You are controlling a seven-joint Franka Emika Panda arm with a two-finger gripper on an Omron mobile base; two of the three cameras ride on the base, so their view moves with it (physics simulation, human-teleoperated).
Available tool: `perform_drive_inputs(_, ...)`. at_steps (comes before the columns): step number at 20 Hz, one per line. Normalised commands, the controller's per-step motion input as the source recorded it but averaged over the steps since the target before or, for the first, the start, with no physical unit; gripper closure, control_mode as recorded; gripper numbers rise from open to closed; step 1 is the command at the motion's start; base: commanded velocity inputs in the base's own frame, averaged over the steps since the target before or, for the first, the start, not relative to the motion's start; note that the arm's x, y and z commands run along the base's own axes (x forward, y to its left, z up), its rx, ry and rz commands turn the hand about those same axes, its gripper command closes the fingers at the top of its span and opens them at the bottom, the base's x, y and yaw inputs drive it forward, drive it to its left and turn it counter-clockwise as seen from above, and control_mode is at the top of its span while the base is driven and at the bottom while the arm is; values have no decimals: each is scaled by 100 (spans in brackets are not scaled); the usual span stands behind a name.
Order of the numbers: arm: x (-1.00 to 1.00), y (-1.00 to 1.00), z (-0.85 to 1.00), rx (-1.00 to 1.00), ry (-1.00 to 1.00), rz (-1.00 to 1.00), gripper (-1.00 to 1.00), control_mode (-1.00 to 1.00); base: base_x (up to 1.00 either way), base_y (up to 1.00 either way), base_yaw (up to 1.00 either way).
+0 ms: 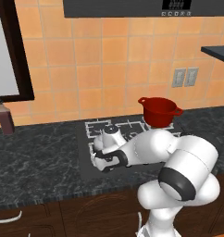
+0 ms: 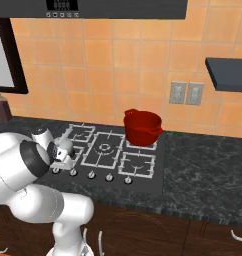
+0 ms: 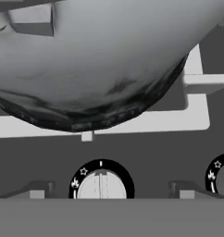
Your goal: Pick the kettle from the counter and place it on a stove burner. Then turn the burner on.
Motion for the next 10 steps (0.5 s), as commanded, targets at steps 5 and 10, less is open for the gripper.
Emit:
perform_drive_inputs(5, 0, 0, 0, 0, -1, 0, 100, -100, 0, 0, 0)
perform_drive_inputs(10, 0, 0, 0, -2, -2, 0, 100, -100, 0, 0, 0)
